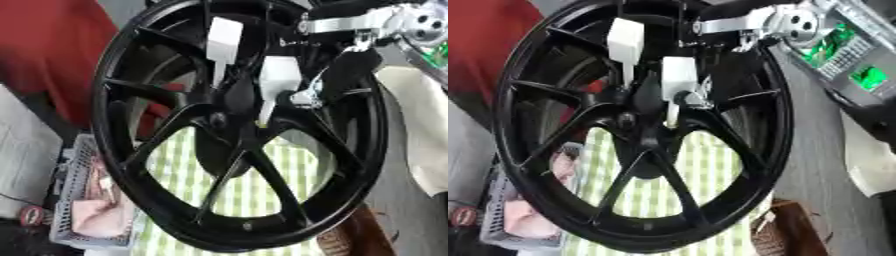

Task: Pull the pin out of the wheel hub.

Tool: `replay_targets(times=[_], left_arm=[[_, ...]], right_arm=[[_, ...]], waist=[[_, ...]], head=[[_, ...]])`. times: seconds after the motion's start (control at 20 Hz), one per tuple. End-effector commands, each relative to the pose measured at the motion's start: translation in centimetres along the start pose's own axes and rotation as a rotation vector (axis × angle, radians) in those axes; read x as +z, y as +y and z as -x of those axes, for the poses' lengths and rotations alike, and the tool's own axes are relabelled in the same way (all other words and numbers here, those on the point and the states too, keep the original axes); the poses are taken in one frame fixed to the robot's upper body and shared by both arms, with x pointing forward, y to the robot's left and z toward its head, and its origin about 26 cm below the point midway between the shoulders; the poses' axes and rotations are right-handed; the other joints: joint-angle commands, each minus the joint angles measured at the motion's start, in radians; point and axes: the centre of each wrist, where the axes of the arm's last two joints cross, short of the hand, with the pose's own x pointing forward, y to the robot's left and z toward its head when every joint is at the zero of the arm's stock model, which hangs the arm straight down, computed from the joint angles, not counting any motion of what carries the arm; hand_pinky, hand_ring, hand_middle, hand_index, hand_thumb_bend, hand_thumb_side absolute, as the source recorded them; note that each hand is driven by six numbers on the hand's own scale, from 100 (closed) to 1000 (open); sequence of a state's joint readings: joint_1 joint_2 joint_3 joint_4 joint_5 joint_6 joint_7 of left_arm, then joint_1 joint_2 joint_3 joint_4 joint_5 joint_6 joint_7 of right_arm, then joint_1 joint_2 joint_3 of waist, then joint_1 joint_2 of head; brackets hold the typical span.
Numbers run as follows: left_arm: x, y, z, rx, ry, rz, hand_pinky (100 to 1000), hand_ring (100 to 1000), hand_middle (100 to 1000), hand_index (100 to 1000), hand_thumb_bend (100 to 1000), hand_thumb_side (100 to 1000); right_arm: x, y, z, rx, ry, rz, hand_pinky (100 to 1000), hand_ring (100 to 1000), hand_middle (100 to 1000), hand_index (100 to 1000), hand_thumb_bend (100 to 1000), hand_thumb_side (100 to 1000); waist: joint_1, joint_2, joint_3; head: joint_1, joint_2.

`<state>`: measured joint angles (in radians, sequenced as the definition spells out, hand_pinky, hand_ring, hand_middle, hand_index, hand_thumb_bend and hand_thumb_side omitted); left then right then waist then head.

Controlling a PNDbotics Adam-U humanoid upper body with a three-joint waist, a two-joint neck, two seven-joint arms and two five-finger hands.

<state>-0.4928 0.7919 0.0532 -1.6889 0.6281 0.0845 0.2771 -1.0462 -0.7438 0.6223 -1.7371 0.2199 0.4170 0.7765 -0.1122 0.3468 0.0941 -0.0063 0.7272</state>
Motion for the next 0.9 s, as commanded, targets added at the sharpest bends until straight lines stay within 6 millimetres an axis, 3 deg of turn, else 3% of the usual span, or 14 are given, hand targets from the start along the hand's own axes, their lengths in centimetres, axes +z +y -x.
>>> replay_targets(times=[0.05,0.3,0.45,0.9], left_arm=[[-0.3,0.3,-1.0,-0.015,-0.024,-0.002,800,704,569,763,270,472],[-0.3,0.4,-1.0,-0.018,-0.023,-0.005,801,705,569,763,269,472],[-0.3,0.5,-1.0,-0.018,-0.023,-0.010,802,702,569,763,268,473],[-0.2,0.7,-0.9,-0.016,-0.021,-0.020,802,700,569,763,267,473]], right_arm=[[0.9,-0.9,-0.5,-0.016,-0.012,0.013,681,661,499,633,100,363],[1.5,-1.1,-1.2,-0.023,-0.051,0.006,675,639,466,594,100,377],[2.2,-1.4,-1.7,-0.021,-0.071,0.007,665,622,450,573,100,337],[6.0,-2.6,-3.8,0.006,-0.162,0.069,660,608,420,536,100,308]], waist=[[0.011,-0.017,-0.001],[0.012,-0.020,-0.004],[0.013,-0.022,-0.006],[0.014,-0.025,-0.013]], head=[[0.002,-0.002],[0.002,-0.001],[0.002,-0.002],[0.005,-0.003]])
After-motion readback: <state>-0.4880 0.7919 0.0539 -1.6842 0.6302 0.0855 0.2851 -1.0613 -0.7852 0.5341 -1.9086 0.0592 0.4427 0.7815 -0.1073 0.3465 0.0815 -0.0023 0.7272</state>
